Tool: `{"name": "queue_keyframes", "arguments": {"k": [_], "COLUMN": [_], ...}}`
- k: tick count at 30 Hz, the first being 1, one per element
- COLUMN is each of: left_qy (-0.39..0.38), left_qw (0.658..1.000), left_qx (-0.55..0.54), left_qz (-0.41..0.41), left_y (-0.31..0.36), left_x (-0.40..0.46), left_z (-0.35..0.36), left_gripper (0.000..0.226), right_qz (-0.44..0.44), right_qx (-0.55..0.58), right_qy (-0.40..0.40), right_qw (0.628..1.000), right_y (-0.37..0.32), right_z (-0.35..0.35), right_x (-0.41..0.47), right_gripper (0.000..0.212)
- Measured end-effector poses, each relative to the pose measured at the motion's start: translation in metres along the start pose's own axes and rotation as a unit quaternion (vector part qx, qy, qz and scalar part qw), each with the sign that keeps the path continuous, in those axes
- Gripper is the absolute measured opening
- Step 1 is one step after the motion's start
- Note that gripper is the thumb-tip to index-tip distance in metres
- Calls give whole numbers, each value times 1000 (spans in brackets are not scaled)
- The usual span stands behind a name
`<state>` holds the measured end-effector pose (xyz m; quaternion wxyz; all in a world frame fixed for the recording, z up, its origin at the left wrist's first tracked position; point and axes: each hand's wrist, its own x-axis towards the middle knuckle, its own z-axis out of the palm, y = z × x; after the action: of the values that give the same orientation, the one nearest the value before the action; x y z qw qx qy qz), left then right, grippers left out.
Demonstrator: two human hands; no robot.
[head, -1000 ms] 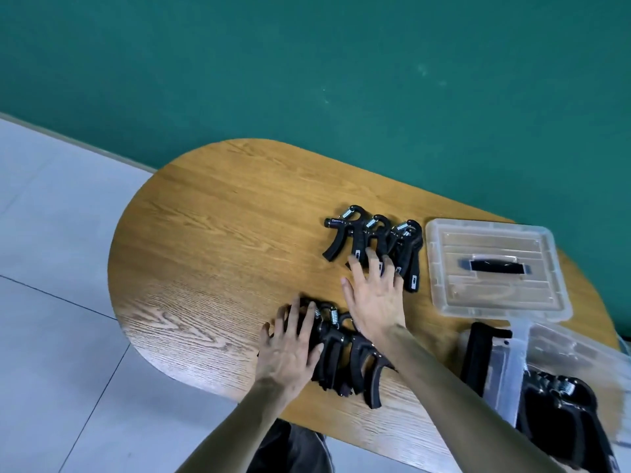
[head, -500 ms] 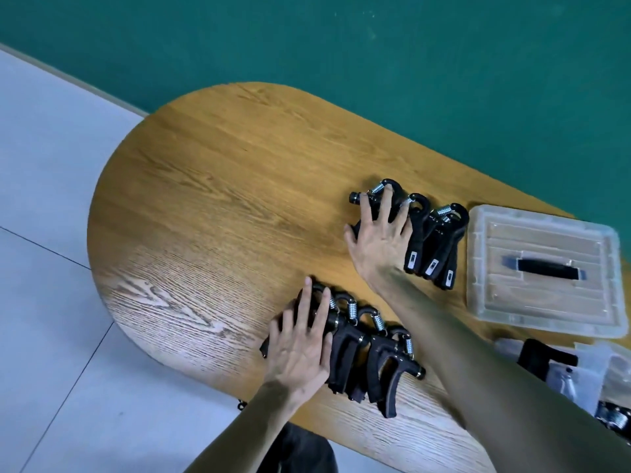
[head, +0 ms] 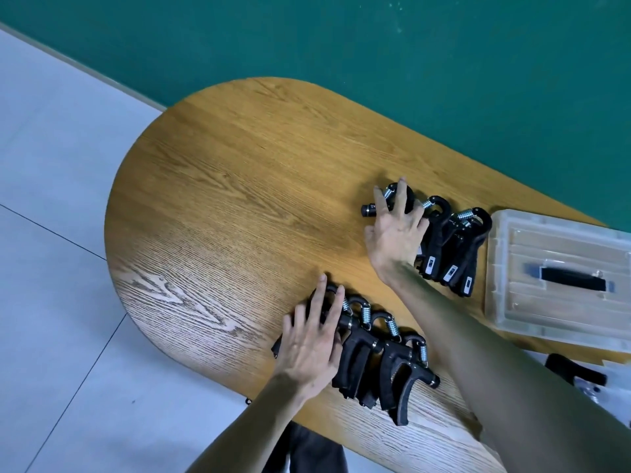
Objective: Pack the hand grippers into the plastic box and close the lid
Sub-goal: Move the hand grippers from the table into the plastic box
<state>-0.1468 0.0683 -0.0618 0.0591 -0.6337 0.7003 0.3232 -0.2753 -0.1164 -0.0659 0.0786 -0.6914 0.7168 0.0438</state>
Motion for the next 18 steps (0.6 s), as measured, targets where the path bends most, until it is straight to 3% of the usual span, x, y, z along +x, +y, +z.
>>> {"name": "queue_keyframes", "arguments": {"k": [7,18], "left_qy": [-1,60], "left_qw": [1000,996], "left_qx": [24,42], "left_qz": [1,-47], "left_y": [1,49], "left_x": [-8,-38], "left_z": [-11,-92], "left_gripper": [101,90], "right_qz": [-27,-30], "right_qx": [3,29], "right_qy": [28,43], "right_qw": [999,998], "right_y": [11,42], "right_z": [-16,-107], "right_x": [-19,-117], "right_gripper": [82,89]}}
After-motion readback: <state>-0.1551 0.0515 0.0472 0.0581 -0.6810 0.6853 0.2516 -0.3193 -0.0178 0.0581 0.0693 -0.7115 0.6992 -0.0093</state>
